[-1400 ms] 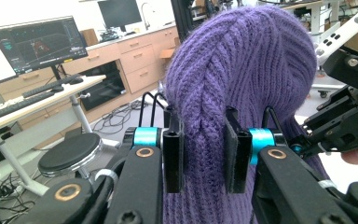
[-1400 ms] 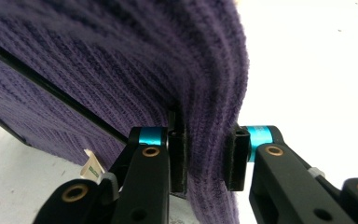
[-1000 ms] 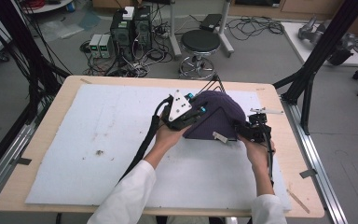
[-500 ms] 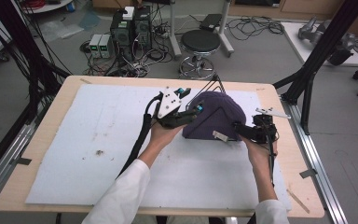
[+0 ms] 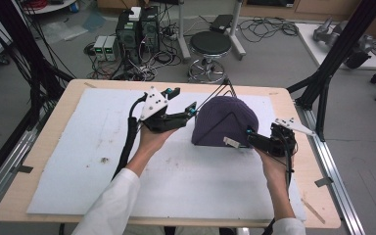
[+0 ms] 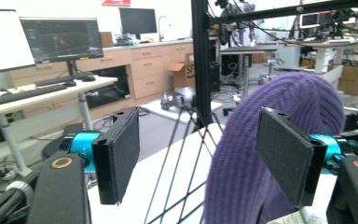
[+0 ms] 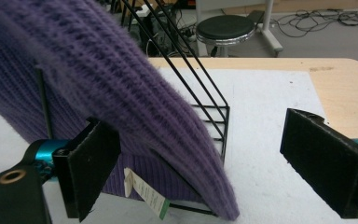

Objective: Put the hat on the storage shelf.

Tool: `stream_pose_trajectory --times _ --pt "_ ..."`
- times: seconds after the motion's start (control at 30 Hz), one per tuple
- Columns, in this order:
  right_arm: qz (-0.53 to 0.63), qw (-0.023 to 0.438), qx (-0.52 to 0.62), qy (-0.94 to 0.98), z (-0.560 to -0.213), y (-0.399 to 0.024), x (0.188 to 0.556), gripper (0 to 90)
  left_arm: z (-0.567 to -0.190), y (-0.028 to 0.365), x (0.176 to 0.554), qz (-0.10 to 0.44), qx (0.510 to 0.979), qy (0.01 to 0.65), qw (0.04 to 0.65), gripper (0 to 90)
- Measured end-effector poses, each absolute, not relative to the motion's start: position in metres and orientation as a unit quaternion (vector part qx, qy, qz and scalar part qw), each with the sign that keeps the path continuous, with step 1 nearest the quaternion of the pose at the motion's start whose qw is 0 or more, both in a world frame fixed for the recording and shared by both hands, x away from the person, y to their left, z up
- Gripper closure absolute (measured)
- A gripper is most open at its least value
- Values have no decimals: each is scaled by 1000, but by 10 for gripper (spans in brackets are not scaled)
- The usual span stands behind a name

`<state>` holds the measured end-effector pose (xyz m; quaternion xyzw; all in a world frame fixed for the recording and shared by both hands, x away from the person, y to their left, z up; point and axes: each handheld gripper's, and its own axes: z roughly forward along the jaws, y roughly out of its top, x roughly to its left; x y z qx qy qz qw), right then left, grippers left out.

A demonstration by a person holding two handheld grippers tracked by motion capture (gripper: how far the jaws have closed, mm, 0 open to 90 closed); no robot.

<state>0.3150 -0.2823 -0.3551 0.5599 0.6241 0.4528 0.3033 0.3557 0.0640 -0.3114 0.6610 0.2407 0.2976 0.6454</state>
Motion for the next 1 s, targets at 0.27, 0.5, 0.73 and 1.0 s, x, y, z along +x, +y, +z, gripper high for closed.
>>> stream_pose_trajectory --times 0.27,0.5,0.73,1.0 --pt "466 301 562 614 -356 -288 305 113 -307 95 349 308 648 259 647 298" --pt "465 304 560 614 -353 -292 295 113 -310 123 341 319 639 273 645 287" --pt "457 299 570 614 -355 -303 289 113 -313 153 332 333 632 287 638 283" --pt "462 296 567 615 -360 -310 283 113 -322 192 325 349 609 323 635 278"
